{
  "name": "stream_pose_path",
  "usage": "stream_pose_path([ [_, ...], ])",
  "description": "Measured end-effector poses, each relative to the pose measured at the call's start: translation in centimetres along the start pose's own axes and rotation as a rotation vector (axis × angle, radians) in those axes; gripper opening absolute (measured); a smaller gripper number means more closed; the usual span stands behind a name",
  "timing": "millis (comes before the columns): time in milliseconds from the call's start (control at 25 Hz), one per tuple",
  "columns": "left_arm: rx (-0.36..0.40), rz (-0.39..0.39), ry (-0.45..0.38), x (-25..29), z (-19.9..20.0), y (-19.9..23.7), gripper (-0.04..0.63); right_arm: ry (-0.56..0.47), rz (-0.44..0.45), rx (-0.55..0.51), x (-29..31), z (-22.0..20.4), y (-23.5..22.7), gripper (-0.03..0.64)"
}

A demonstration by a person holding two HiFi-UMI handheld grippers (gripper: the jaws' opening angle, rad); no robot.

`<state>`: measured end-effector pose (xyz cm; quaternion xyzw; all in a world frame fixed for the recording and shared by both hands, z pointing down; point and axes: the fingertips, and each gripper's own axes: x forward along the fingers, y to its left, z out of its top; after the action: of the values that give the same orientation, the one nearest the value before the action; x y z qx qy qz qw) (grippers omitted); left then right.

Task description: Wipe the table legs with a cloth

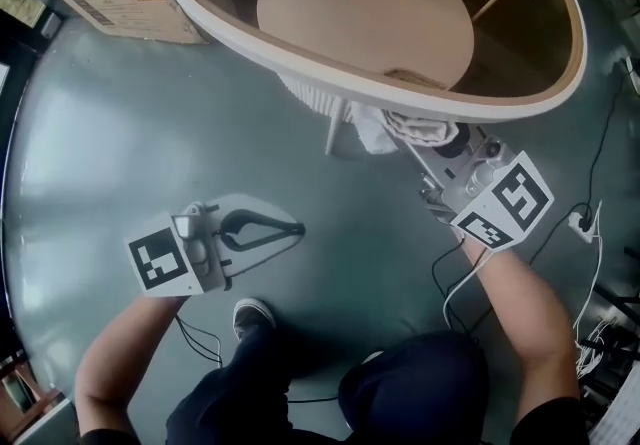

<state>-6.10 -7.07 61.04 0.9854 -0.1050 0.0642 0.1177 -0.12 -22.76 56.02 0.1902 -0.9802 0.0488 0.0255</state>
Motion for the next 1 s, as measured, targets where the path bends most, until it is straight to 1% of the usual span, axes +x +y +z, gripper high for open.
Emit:
stream_pose_path([
  [40,0.008,-0.006,0.002,0.2,0.1,-0.2,0.006,-0.018,0.01,-0.024,0.4,1.0,0.3,0.078],
  [120,0.013,-0.013,0.008,0.5,-0.1,-0.5,0.006,-0.026,0.038,-0.077,1.0,1.6,1.1,0.078],
  [280,-0.023,-0.009,0.02,0.1,-1.5,-0.5,0.006,0.006,0.094,-0.198,2.1,0.3,2.3,0.077],
  [400,-0.043,0.0,0.021,-0.3,-2.3,-0.2,0.006,0.049,0.13,-0.286,3.0,-1.1,2.6,0.077],
  [440,-0.047,0.002,0.024,-0.4,-2.6,-0.1,0.006,0.058,0.14,-0.291,3.2,-1.8,2.7,0.077],
  [520,-0.054,0.001,0.029,-0.4,-3.0,0.0,0.006,0.057,0.149,-0.259,3.3,-2.9,2.6,0.077],
  [640,-0.064,-0.001,0.033,-0.6,-3.7,0.3,0.006,0.015,0.152,-0.197,3.2,-3.6,2.4,0.075],
  [760,-0.076,-0.003,0.042,-0.8,-4.5,0.5,0.006,-0.004,0.16,-0.199,3.2,-4.3,2.5,0.075],
  [880,-0.093,-0.005,0.048,-1.3,-5.4,0.6,0.006,0.054,0.17,-0.218,3.3,-7.5,2.6,0.075],
  [1000,-0.106,-0.005,0.049,-1.5,-5.9,0.7,0.006,0.148,0.168,-0.167,3.2,-12.3,2.0,0.075],
])
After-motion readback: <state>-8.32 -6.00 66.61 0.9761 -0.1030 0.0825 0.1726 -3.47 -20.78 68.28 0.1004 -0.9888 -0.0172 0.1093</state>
